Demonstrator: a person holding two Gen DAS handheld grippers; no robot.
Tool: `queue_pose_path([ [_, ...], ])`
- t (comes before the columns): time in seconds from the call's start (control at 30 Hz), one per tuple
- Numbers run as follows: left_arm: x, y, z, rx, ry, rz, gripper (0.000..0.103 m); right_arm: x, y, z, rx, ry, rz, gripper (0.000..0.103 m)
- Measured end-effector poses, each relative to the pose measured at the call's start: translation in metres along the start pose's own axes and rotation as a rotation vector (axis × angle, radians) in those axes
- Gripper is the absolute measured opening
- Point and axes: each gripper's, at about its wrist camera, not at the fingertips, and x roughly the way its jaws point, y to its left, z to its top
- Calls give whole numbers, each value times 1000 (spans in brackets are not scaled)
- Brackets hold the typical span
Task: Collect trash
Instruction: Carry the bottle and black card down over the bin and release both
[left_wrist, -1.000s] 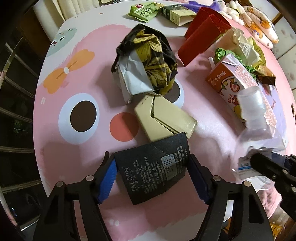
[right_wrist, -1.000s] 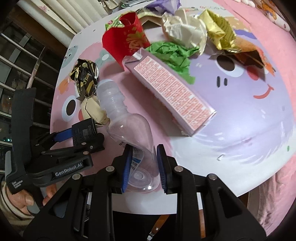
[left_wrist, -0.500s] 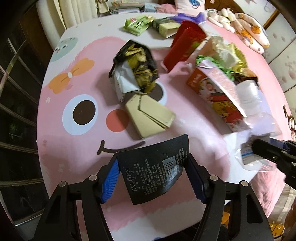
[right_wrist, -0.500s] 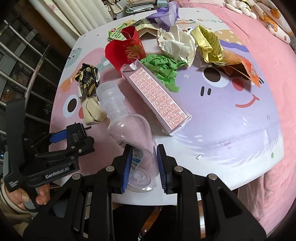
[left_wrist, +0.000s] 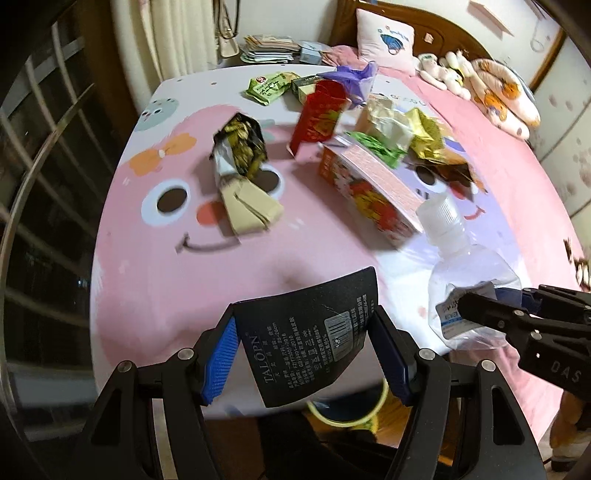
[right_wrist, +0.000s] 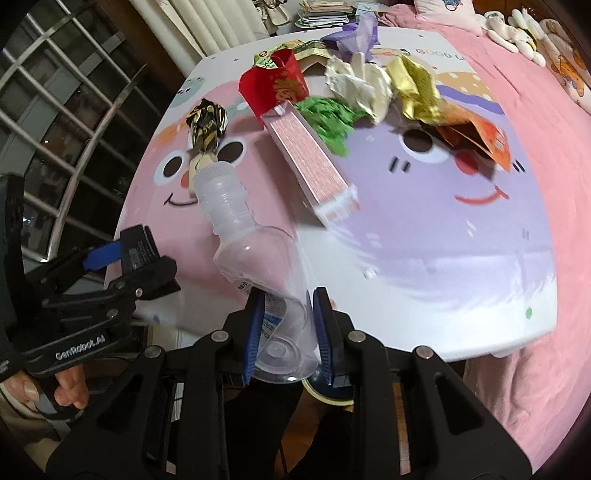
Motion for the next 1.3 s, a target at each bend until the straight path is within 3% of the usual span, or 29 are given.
queue_pose_path([
  [0.33,-5,-77,-97,-84,-16,20,69,-1,-75,-84,42,101,76,24],
  [0.6,31,-97,-153,-99,81,40,69,35,-108,-149,78,210,108,24],
  [0.97,132,-105,-204,-91,245,60,71,148,-158,-241,254,386,61,24],
  [1.3,240,-110,-235,-67,291,83,74,264,-199,-285,364,423,-14,25],
])
